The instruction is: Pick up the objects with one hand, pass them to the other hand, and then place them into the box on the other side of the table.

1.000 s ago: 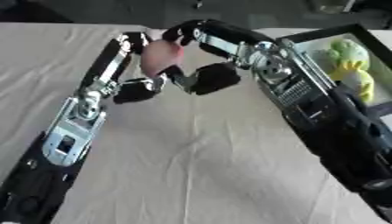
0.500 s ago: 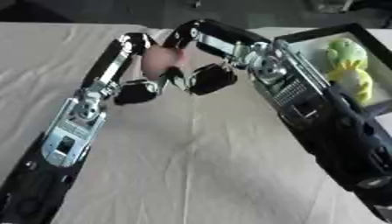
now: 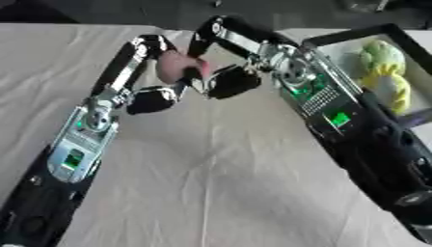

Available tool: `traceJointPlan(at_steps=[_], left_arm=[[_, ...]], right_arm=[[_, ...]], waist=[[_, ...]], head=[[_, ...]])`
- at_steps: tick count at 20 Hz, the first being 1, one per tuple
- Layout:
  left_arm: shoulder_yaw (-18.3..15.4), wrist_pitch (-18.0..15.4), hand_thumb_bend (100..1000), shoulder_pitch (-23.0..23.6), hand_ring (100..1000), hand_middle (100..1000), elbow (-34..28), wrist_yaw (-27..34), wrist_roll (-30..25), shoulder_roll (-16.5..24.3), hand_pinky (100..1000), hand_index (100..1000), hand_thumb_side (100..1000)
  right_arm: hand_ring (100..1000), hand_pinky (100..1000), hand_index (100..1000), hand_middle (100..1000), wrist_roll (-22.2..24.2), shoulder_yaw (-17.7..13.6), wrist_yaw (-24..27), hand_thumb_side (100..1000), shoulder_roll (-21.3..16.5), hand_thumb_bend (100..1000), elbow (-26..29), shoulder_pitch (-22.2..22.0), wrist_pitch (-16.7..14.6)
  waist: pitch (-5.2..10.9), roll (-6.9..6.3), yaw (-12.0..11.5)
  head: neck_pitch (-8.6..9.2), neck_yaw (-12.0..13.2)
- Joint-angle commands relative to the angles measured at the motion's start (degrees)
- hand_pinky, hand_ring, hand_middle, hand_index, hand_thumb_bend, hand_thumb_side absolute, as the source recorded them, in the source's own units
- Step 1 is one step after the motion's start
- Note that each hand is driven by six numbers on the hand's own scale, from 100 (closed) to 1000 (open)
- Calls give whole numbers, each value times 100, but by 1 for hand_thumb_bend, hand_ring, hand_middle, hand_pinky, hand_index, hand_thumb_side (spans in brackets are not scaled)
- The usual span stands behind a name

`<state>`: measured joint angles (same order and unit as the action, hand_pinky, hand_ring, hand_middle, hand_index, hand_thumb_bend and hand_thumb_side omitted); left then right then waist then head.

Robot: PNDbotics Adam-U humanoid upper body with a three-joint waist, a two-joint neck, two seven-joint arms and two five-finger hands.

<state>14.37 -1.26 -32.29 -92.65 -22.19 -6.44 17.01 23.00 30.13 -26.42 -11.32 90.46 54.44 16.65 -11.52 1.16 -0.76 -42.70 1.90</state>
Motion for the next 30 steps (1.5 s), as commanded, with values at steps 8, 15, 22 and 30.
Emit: traceJointPlan(at_steps=[8, 15, 22, 30], left_arm=[[-6, -11, 366, -53, 658, 620, -64, 71, -27, 45, 730, 766, 374], [-5, -213, 633, -2, 709, 676, -10, -151, -397, 76, 757, 845, 524], [-85, -271, 693, 115, 720, 688, 98, -372, -560, 161, 763, 855, 575], [-256, -216, 677, 367, 719, 686, 224, -453, -355, 433, 762, 851, 588]], right_arm=[[743, 919, 553, 570, -46, -55, -15, 100, -131, 100, 215, 102, -5], [737, 914, 548, 564, 1, -103, -54, 100, -227, 100, 303, 118, -19], [734, 910, 544, 560, 28, -168, -53, 100, -401, 100, 456, 118, 11], [735, 914, 549, 564, -101, -527, 145, 100, -818, 100, 787, -77, 245]], waist=[[154, -31, 22], [161, -36, 48], [192, -33, 96], [239, -21, 175]], head=[[0, 0], [-8, 6], [-8, 20], [-2, -12]])
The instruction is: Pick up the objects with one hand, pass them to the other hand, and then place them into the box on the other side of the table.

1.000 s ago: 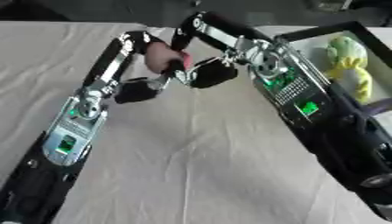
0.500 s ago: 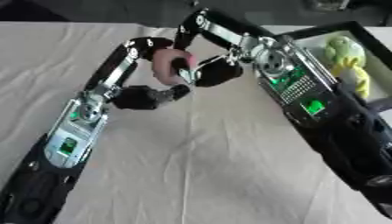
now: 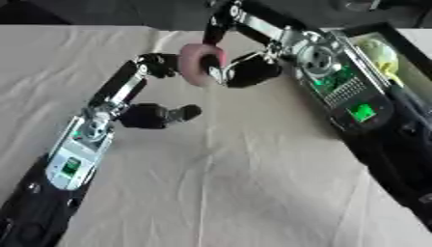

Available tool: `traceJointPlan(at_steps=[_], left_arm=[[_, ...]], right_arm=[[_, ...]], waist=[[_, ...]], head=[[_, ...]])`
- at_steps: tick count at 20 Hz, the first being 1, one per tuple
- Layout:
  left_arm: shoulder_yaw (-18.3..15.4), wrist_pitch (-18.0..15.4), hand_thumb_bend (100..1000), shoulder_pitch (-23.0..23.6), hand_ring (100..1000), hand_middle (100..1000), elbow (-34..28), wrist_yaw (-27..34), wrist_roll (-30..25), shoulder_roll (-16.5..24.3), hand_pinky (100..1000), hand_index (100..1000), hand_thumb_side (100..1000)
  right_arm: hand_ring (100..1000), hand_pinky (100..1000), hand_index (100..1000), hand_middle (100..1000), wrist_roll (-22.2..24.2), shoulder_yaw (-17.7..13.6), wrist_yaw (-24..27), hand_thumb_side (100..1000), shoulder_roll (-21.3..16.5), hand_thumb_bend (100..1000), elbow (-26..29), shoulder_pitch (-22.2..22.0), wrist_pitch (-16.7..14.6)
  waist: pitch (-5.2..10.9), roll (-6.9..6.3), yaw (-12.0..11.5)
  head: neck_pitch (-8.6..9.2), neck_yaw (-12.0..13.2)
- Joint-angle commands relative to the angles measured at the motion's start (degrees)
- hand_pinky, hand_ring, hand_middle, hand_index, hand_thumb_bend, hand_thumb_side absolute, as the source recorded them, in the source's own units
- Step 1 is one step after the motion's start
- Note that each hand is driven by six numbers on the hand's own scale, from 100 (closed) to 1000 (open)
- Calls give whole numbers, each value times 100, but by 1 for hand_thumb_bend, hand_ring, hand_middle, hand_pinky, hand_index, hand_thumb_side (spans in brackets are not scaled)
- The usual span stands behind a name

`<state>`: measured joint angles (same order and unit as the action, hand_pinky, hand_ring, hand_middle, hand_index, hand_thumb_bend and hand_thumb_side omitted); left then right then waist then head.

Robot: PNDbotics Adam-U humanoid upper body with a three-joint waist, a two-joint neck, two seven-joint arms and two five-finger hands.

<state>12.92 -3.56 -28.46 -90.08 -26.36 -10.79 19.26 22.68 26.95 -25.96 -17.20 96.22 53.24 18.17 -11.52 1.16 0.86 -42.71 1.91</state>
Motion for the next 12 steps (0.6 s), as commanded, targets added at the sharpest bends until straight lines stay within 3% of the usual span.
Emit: traceJointPlan(at_steps=[1, 12], left_arm=[[-141, 26, 677, 20, 718, 686, -30, -38, 112, 249, 762, 851, 588], [-510, 200, 644, 396, 717, 683, -183, 37, 526, 711, 763, 833, 608]], right_arm=[[736, 916, 552, 567, -113, -292, 164, 100, -305, 100, 259, -2, 147], [742, 928, 569, 582, -720, -1177, 888, 100, -1268, 100, 487, -642, 588]], waist=[[243, -21, 19], [230, -62, 59]], head=[[-2, -28], [-61, -123]])
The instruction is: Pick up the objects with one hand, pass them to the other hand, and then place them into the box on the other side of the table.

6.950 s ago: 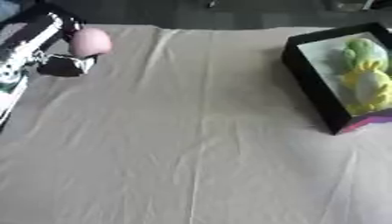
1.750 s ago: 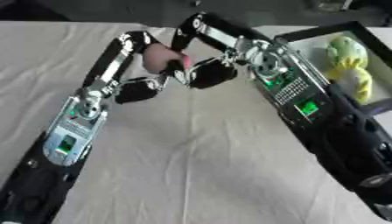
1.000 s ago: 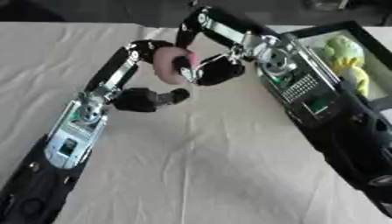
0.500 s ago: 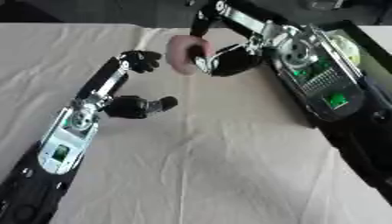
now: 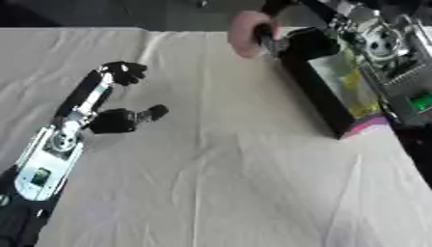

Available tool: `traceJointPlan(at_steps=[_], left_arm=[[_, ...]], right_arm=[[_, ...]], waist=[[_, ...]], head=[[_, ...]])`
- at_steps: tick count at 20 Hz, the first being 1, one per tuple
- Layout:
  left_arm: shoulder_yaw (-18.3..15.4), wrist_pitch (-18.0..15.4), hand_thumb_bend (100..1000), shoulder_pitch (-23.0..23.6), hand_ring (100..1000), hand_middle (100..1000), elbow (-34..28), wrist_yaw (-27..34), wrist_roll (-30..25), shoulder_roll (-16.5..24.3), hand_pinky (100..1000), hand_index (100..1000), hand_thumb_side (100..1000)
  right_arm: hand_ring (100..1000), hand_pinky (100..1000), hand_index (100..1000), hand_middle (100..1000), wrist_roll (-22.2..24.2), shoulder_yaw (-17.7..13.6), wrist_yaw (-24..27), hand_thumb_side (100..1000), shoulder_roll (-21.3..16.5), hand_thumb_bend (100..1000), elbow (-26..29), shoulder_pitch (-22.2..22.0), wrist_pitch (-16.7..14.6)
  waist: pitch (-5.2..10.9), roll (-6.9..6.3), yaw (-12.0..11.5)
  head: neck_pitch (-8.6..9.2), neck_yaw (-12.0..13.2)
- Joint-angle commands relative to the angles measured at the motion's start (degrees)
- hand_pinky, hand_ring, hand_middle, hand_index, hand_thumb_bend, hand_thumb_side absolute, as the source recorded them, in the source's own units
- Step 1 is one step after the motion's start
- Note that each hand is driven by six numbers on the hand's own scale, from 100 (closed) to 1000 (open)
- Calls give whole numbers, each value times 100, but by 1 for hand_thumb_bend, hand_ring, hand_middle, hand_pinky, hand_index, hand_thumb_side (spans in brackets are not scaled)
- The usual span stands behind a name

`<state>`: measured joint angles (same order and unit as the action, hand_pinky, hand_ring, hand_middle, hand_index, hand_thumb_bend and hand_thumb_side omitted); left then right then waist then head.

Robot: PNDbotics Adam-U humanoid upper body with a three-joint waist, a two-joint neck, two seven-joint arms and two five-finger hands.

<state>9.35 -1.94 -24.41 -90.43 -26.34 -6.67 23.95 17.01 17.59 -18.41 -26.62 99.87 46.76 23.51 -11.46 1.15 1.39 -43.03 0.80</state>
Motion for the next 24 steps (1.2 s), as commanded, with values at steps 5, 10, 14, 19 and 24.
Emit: traceJointPlan(at_steps=[5, 10, 14, 19, 24], left_arm=[[-394, 144, 628, 186, 714, 679, -291, 127, 357, 455, 762, 827, 604], [-554, 228, 613, 289, 709, 674, -414, 237, 572, 595, 759, 822, 594], [-651, 280, 602, 338, 706, 671, -487, 332, 726, 641, 758, 817, 588], [-746, 338, 598, 359, 705, 670, -550, 413, 876, 666, 757, 814, 586], [-786, 370, 599, 378, 704, 669, -588, 451, 943, 667, 756, 814, 588]], right_arm=[[742, 926, 570, 582, -442, -556, 270, 100, -781, 100, 53, -344, 97], [741, 924, 569, 582, -768, -811, 255, 100, -1106, 100, -173, -676, 104], [741, 924, 572, 584, -991, -950, 216, 100, -1214, 100, -468, -882, 114], [742, 924, 577, 589, -1204, -1020, 170, 107, -1259, 100, -892, -1004, 74], [742, 922, 577, 589, -1334, -1010, 139, 106, -1269, 100, -1290, -1008, -18]], waist=[[209, -81, 1], [196, -95, -5], [186, -112, -12], [178, -137, -29], [173, -150, -40]], head=[[-26, -54], [19, -148], [75, -289], [153, -536], [213, -715]])
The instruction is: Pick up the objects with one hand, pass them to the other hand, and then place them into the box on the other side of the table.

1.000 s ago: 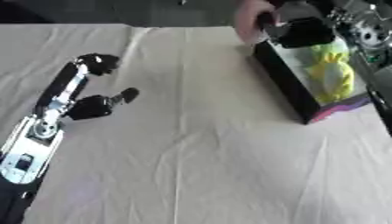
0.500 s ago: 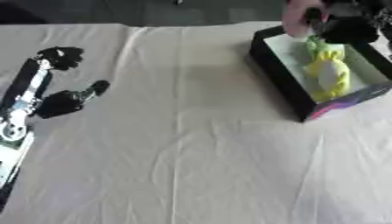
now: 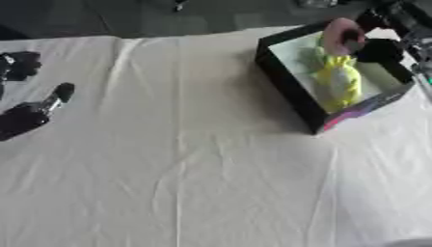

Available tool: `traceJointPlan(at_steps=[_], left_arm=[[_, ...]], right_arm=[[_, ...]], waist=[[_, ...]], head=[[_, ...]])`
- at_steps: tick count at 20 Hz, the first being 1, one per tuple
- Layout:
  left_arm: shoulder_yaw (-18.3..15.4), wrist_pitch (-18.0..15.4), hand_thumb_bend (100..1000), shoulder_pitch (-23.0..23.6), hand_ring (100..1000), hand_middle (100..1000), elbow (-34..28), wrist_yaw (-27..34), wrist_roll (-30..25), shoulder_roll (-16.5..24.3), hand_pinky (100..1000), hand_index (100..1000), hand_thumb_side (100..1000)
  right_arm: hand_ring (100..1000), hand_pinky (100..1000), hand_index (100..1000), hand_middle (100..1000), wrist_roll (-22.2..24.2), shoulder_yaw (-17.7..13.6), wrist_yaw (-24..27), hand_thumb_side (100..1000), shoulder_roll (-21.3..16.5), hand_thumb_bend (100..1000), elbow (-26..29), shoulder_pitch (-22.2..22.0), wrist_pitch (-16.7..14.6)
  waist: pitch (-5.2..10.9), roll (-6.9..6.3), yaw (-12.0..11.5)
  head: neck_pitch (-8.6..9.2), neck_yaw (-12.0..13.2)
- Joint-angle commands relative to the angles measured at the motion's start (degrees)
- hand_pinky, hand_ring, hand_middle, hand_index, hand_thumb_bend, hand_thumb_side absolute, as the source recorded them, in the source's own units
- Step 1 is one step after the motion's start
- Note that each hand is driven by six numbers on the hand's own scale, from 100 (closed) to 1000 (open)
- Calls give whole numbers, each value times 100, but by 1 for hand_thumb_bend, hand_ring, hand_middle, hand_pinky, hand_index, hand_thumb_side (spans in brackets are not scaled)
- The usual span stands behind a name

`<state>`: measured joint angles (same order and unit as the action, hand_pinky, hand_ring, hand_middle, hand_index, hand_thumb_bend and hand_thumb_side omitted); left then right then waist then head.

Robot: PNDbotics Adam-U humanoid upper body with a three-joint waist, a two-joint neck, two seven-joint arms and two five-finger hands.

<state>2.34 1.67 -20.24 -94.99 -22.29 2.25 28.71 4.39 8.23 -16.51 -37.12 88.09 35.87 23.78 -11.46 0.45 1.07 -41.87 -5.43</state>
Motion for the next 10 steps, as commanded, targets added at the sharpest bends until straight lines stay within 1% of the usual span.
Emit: traceJointPlan(at_steps=[1, 4, 6, 7, 8, 9, 10], left_arm=[[-87, 12, 599, -38, 705, 670, -136, 50, 58, 190, 756, 814, 588], [-94, 14, 598, -35, 705, 670, -143, 67, 80, 190, 756, 814, 590], [-109, 17, 597, -30, 705, 670, -144, 72, 97, 190, 756, 814, 590], [-120, 20, 597, -26, 705, 670, -145, 74, 109, 190, 756, 814, 590], [-130, 24, 596, -21, 705, 670, -146, 77, 120, 193, 756, 814, 591], [-138, 28, 595, -16, 705, 670, -146, 80, 129, 197, 756, 814, 591], [-144, 32, 594, -11, 705, 670, -146, 82, 137, 199, 756, 814, 592]], right_arm=[[742, 922, 579, 590, -78, -64, -69, 107, -215, 100, -168, 81, -69], [751, 923, 612, 613, -57, -46, -126, 131, -203, 100, -341, 88, -127], [778, 929, 697, 692, -55, -57, -164, 182, -193, 100, -456, 79, -148], [780, 929, 703, 699, -60, -67, -185, 188, -192, 100, -498, 68, -157], [809, 937, 785, 775, -76, -84, -200, 281, -190, 100, -525, 53, -163], [822, 940, 819, 800, -108, -106, -205, 343, -187, 100, -540, 35, -165], [849, 946, 876, 843, -141, -124, -209, 467, -188, 100, -549, 18, -166]], waist=[[171, -83, -11], [168, -86, -19], [166, -84, -24], [165, -83, -27], [164, -83, -27], [163, -83, -28], [163, -83, -28]], head=[[101, -125], [96, -216], [90, -242], [89, -240], [85, -232], [84, -223], [84, -215]])
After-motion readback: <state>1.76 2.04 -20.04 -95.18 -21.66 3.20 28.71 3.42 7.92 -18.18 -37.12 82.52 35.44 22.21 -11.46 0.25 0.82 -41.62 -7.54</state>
